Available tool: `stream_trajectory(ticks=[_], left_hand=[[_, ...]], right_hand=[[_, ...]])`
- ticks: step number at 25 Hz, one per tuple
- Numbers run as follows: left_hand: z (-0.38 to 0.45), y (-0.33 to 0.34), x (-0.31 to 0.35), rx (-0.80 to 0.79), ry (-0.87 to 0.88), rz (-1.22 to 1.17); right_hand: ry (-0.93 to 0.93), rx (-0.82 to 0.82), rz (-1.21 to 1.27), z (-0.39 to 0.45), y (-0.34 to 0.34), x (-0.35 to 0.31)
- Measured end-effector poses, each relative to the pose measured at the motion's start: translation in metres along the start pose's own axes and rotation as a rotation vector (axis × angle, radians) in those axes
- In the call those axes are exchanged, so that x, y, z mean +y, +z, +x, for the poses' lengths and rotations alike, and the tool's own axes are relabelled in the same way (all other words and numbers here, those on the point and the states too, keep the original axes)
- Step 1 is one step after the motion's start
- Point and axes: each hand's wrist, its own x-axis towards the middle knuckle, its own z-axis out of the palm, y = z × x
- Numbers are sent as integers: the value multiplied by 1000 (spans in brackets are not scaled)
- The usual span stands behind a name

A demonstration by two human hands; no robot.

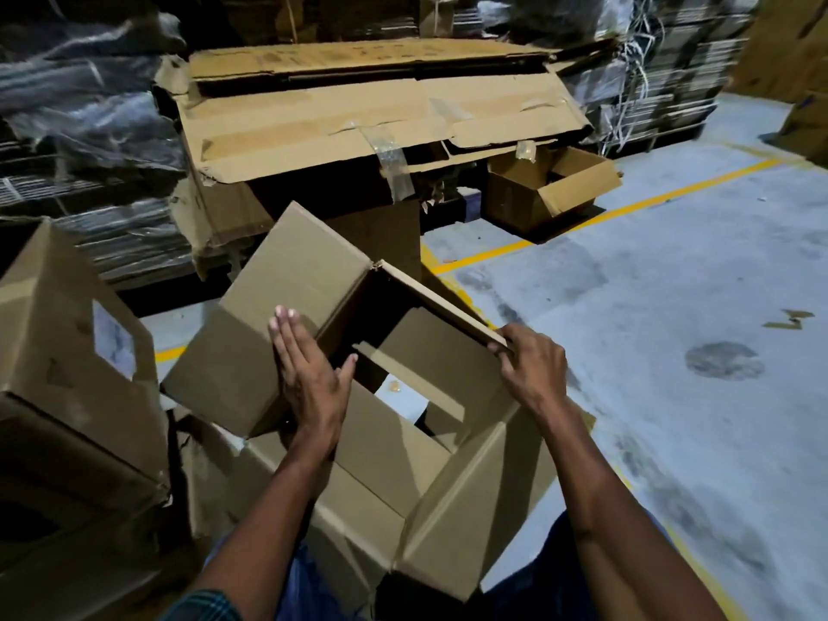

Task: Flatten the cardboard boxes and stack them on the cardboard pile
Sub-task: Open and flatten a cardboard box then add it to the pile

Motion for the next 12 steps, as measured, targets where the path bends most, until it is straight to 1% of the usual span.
stream_trajectory(ticks=[3, 5, 7, 10, 12], left_hand=[[13, 0, -3, -8, -4, 48], [22, -1, -7, -10, -81, 80], [28, 0, -11, -84, -142, 68], [27, 2, -13, -205, -78, -7], [24, 1, -11, -231, -81, -42]], right_hand=[[-30, 12, 22, 2, -1, 1], [-64, 2, 26, 3, -1, 1], [-94, -10, 25, 2, -1, -1], [-96, 1, 38, 2, -2, -6], [-75, -14, 40, 2, -2, -7]])
